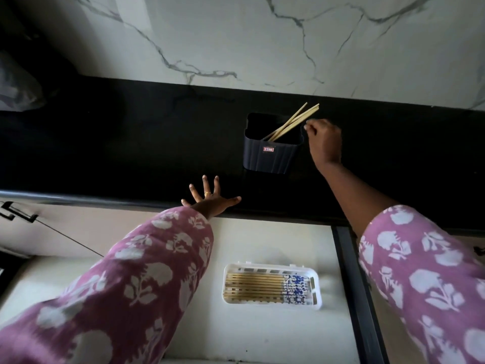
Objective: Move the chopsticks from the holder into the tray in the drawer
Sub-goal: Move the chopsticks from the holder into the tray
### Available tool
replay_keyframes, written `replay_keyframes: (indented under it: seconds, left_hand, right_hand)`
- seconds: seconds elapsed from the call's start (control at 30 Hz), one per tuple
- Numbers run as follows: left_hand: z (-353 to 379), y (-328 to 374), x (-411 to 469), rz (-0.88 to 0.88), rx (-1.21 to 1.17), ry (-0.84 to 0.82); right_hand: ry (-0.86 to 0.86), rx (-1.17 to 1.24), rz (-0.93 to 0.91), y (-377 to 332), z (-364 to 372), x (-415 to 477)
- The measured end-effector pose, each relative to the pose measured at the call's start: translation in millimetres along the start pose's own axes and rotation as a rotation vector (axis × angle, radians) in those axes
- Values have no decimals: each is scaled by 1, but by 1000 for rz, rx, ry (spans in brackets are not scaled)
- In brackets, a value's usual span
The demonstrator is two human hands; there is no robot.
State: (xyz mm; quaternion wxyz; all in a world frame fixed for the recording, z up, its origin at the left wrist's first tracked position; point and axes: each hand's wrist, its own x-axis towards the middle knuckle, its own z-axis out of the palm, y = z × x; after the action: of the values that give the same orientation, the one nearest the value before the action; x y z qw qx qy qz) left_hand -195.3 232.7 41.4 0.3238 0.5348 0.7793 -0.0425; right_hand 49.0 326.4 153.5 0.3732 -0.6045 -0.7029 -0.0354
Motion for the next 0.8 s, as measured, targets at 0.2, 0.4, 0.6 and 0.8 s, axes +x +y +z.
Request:
replay_keyframes:
  seconds: [0.2,0.4,0.6,0.8]
  left_hand:
    - [1,-1,5,-2,-5,-5]
    - [2,-2,7,-5,-15,-4]
    - [2,-2,7,-7,-18,-9]
    - [1,-1,6,-7,-17,-13]
  right_hand:
    - [-23,-2,253,-7,22,51]
    - [-201,-237,195,-3,39,84]
    - [-214,-289,163,-2,40,88]
    - [-35,248,341,-13,38,80]
